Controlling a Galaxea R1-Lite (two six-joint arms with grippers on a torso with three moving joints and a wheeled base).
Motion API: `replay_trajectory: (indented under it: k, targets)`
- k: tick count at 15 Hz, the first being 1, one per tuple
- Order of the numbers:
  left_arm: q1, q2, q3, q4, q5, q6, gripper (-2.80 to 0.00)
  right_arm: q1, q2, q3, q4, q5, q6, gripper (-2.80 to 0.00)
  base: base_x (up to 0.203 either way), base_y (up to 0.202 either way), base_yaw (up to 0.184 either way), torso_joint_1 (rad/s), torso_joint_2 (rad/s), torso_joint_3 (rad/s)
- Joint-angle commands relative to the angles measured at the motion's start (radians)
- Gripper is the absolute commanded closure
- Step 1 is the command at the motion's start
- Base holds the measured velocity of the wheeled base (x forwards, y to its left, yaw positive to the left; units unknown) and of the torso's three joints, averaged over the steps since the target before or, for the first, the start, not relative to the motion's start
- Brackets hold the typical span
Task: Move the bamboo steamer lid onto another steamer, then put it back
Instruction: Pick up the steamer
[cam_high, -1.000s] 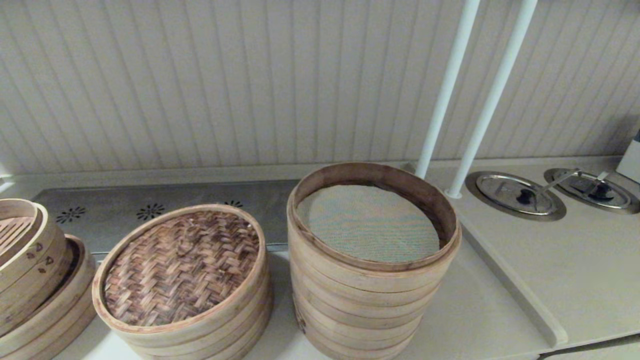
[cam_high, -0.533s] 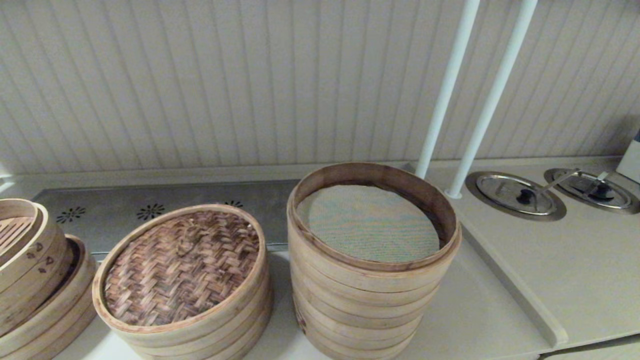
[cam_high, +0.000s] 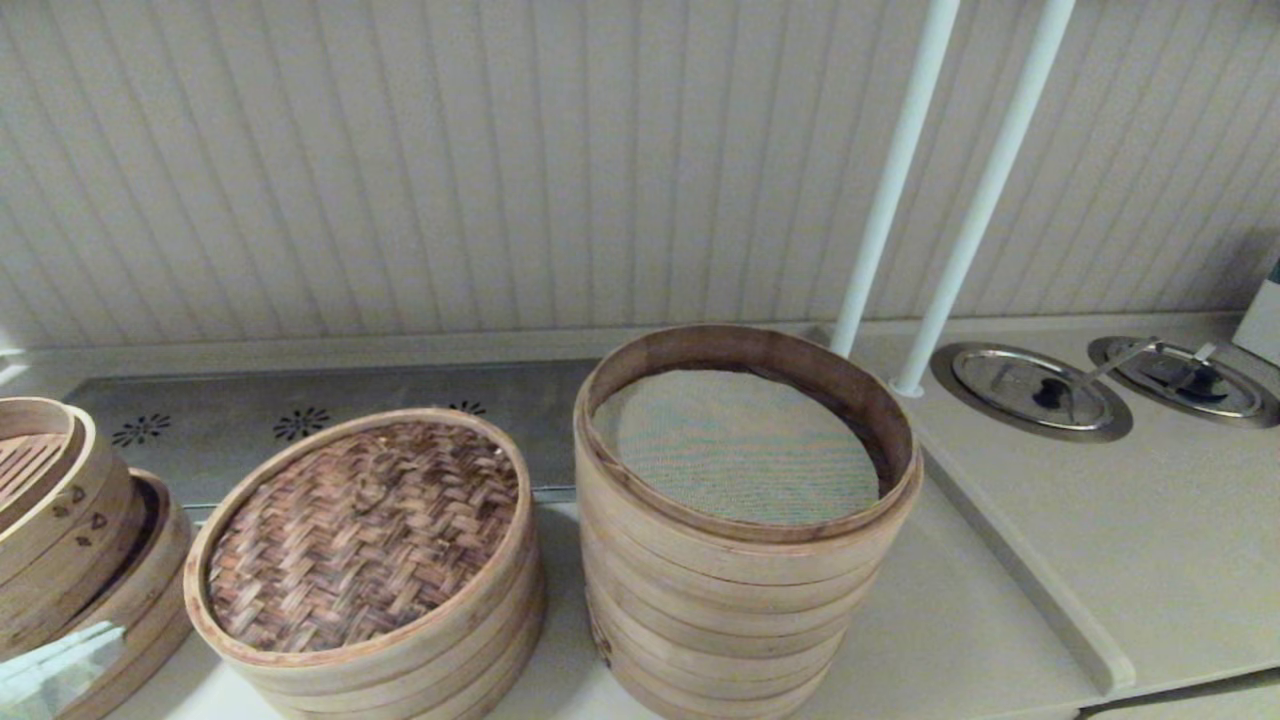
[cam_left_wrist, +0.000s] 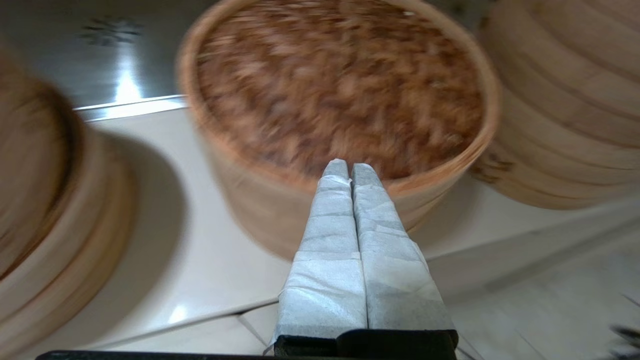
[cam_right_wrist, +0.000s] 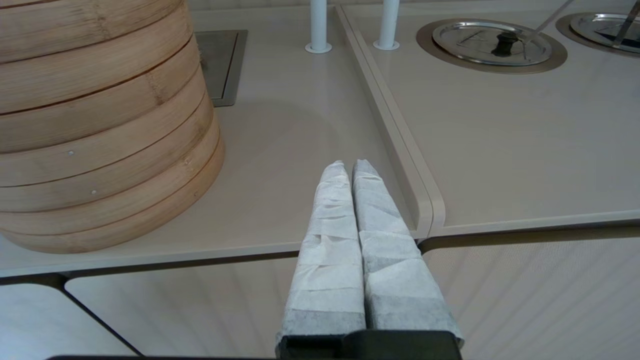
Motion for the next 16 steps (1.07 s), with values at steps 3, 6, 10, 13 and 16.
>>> replay_trajectory:
  k: [3,6,10,13,16]
  targets:
    - [-0.022,0.347,-0.129,-0.016,-0.079,0.02,-2.8,0.0,0.002,0.003,0.0,0.0,0.0,0.0,0.0,0.0,0.0,0.0,0.0,0.0]
    - [-0.104,0.451,-0.134,-0.146,-0.088,0.031,-2.8,-0.001,0.002,0.003,0.0,0.0,0.0,0.0,0.0,0.0,0.0,0.0,0.0,0.0]
    - [-0.161,0.566,-0.119,-0.233,-0.083,0.036,-2.8,0.0,0.001,0.003,0.0,0.0,0.0,0.0,0.0,0.0,0.0,0.0,0.0,0.0]
    - [-0.164,0.681,-0.113,-0.341,-0.08,0.036,-2.8,0.0,0.0,0.003,0.0,0.0,0.0,0.0,0.0,0.0,0.0,0.0,0.0,0.0]
    - [-0.164,0.753,-0.103,-0.447,-0.073,0.038,-2.8,-0.001,0.001,0.003,0.0,0.0,0.0,0.0,0.0,0.0,0.0,0.0,0.0,0.0]
